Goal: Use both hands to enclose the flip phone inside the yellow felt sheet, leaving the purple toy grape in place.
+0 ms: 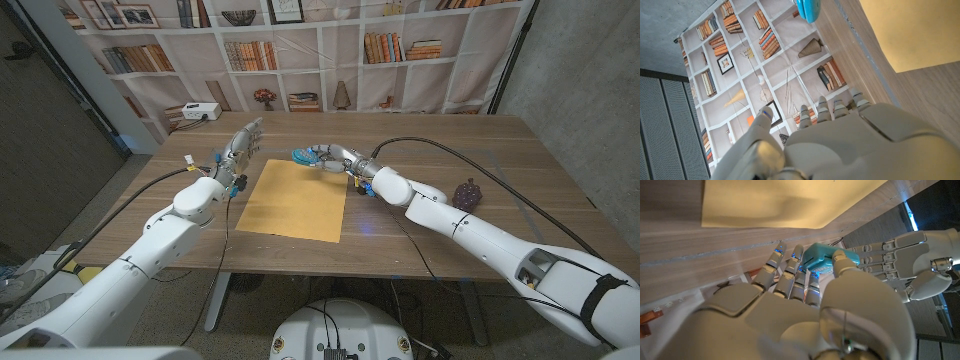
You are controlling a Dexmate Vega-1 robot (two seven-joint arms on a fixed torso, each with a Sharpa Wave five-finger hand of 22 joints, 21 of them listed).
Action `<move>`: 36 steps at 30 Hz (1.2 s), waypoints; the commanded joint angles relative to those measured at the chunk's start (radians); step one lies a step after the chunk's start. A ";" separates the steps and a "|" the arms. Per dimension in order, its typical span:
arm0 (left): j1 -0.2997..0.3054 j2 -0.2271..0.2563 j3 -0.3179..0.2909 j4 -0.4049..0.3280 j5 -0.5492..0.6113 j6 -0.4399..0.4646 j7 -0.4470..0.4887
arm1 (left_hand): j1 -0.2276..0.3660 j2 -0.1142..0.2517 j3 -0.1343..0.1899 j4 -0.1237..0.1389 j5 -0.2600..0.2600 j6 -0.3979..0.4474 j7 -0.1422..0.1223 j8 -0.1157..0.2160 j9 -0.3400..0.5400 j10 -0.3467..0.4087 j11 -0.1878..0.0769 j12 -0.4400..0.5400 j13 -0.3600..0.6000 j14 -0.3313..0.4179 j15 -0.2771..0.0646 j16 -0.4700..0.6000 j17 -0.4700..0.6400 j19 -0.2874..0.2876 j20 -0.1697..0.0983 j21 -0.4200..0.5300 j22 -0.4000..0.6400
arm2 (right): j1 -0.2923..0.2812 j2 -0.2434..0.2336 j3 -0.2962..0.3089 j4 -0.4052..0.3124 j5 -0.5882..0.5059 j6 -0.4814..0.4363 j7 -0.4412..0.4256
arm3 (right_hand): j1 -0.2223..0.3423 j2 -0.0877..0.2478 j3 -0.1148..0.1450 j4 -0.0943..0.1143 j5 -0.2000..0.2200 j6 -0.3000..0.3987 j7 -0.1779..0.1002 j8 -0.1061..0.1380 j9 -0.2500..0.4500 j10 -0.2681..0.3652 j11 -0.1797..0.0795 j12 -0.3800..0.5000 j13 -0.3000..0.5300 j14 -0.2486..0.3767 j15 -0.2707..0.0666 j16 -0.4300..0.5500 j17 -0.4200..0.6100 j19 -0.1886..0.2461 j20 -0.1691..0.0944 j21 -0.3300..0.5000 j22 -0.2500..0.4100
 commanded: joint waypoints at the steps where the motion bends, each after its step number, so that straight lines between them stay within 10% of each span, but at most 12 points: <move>1: -0.025 -0.009 0.016 0.015 0.003 0.006 -0.009 | -0.012 -0.001 -0.006 -0.002 0.004 -0.003 0.004 -0.002 0.005 -0.004 0.004 -0.004 0.003 -0.001 0.001 0.002 0.004 -0.010 0.001 -0.005 0.004 | -0.020 -0.063 0.007 -0.119 -0.100 -0.184 -0.053 | 0.005 -0.021 -0.014 -0.008 -0.002 -0.002 0.009 0.014 0.004 -0.012 0.008 -0.007 0.001 -0.020 -0.066 -0.008 -0.001 -0.008 0.009 -0.001 0.002; 4: -0.032 -0.014 0.020 0.020 0.003 0.010 -0.008 | -0.012 -0.001 -0.006 -0.002 0.004 -0.003 0.004 -0.002 0.005 -0.004 0.003 -0.003 0.003 -0.002 0.000 0.002 0.004 -0.010 0.002 -0.006 0.004 | -0.035 -0.065 0.011 -0.086 -0.095 -0.096 -0.117 | 0.042 0.016 0.011 -0.024 0.002 0.186 -0.002 0.087 0.007 0.199 -0.020 0.077 0.012 0.089 -0.096 0.036 0.007 0.027 -0.010 0.017 0.002; 7: -0.039 -0.018 0.022 0.026 0.001 0.010 -0.011 | -0.013 -0.001 -0.006 -0.002 0.004 -0.010 0.000 -0.005 0.005 -0.007 0.003 -0.004 0.003 -0.002 0.000 0.002 0.004 -0.010 0.002 -0.006 0.004 | -0.047 -0.072 0.001 -0.084 -0.134 -0.054 -0.173 | 0.124 0.037 0.081 -0.029 -0.001 0.507 0.002 0.217 0.021 0.497 -0.044 0.229 0.060 0.284 -0.134 0.133 0.063 0.082 -0.041 0.053 0.005; 9: -0.042 -0.018 0.024 0.026 0.003 0.011 -0.009 | -0.013 0.000 -0.006 -0.002 0.004 -0.012 -0.002 -0.005 0.005 -0.007 0.003 -0.004 0.003 -0.002 0.000 0.002 0.004 -0.010 0.002 -0.007 0.004 | -0.044 -0.081 -0.007 -0.077 -0.126 -0.011 -0.150 | 0.144 0.028 0.086 -0.034 -0.003 0.568 0.006 0.243 0.020 0.553 -0.037 0.263 0.076 0.329 -0.140 0.164 0.091 0.088 -0.046 0.060 0.005; 21: -0.044 -0.019 0.027 0.018 0.007 0.023 0.006 | -0.015 0.000 -0.006 -0.001 0.005 -0.017 -0.002 -0.006 0.005 -0.012 0.002 -0.006 0.003 -0.005 0.000 0.001 0.004 -0.012 0.002 -0.009 0.004 | -0.042 -0.068 -0.039 -0.051 -0.098 0.173 -0.049 | 0.164 0.016 0.096 -0.043 0.003 0.611 0.024 0.261 0.019 0.588 -0.035 0.291 0.095 0.337 -0.141 0.160 0.100 0.094 -0.049 0.070 0.005; 36: -0.049 -0.022 0.032 0.018 0.010 0.027 0.008 | -0.017 0.000 -0.006 -0.001 0.005 -0.017 -0.002 -0.005 0.005 -0.013 0.001 -0.006 0.003 -0.005 0.000 0.002 0.004 -0.013 0.002 -0.011 0.005 | 0.026 -0.017 -0.125 0.041 -0.329 0.215 -0.110 | 0.172 0.009 0.099 -0.047 0.004 0.618 0.014 0.263 0.016 0.584 -0.043 0.292 0.099 0.324 -0.149 0.147 0.103 0.090 -0.051 0.073 0.004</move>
